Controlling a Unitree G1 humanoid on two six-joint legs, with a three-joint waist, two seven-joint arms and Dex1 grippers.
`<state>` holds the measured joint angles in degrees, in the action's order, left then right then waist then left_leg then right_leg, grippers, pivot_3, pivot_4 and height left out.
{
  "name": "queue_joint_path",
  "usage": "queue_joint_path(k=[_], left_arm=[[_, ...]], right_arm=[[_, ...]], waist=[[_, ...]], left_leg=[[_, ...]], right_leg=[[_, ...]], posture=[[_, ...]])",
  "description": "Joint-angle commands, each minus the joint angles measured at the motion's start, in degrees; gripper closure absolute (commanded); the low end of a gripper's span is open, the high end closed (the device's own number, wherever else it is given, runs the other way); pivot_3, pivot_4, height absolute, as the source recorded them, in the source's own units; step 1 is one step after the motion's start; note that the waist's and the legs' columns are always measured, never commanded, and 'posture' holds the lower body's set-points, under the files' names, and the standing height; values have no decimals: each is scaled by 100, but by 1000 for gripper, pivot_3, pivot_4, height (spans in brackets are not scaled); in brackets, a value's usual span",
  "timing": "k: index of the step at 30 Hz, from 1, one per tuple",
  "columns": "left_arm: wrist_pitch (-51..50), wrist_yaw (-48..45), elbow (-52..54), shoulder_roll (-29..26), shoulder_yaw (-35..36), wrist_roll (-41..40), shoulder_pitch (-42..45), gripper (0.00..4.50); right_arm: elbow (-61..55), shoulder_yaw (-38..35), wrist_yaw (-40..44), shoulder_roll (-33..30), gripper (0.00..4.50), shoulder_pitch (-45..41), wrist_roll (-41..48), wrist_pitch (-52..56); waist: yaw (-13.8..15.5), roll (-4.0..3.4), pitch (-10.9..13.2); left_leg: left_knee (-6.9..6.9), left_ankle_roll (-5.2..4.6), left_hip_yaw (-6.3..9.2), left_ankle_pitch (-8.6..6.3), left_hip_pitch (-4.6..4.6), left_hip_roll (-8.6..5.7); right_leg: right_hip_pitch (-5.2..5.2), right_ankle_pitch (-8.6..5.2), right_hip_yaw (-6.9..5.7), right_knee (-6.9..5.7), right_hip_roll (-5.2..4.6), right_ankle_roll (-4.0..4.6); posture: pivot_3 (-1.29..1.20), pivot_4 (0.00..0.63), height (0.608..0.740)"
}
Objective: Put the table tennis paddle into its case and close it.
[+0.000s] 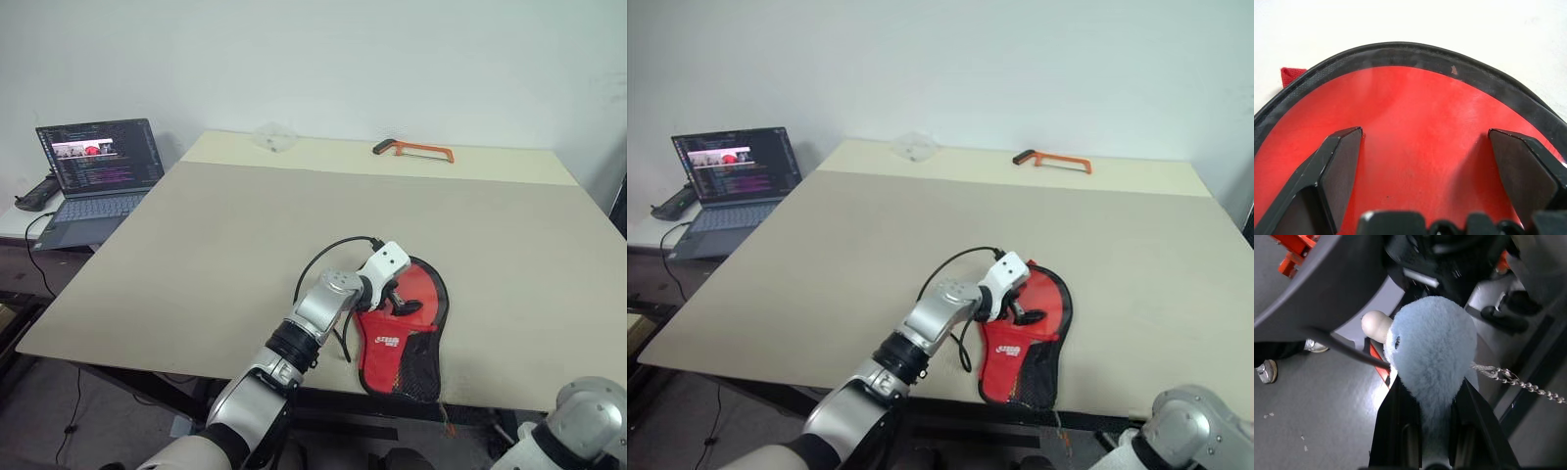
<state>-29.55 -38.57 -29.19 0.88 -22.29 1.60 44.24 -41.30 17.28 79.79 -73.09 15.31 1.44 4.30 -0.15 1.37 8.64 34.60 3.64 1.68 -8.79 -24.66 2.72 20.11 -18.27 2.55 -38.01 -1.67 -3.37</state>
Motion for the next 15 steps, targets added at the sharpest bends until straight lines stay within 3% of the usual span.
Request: queue_joint_path(k=[1, 8, 11, 15], left_arm=[[-358, -44, -373, -107, -191, 168, -285, 0], [-307, -116, -386, -166, -62, 138, -202, 0], [-25, -420, -42, -258, 59, -79, -302, 0], [385, -1174, 853, -530, 299, -618, -548, 0]], right_arm=[[-219, 222, 34, 50, 4278, 25, -120, 59], [710, -415, 18, 76, 4278, -1078, 67, 125], [1336, -624, 23, 117, 4278, -2080, 16, 72], [1565, -530, 14, 228, 4281, -2626, -166, 21]], waist=[[-2, 3, -1], [-37, 5, 1], [-93, 3, 4], [-124, -5, 22]], left_leg=[[1, 1, -1, -1, 1, 0], [5, 2, -2, -1, 3, 0], [9, 2, -1, -1, 7, 0], [-9, 0, -2, 0, 4, 0]], right_leg=[[-2, 0, 0, 1, -1, 0], [-4, 2, 2, 2, -3, -3], [-6, 5, 3, -1, -4, -3], [-14, 2, 3, -1, -3, 3]], posture=[[0, 150, 740], [0, 150, 740], [0, 150, 740], [0, 150, 740]])
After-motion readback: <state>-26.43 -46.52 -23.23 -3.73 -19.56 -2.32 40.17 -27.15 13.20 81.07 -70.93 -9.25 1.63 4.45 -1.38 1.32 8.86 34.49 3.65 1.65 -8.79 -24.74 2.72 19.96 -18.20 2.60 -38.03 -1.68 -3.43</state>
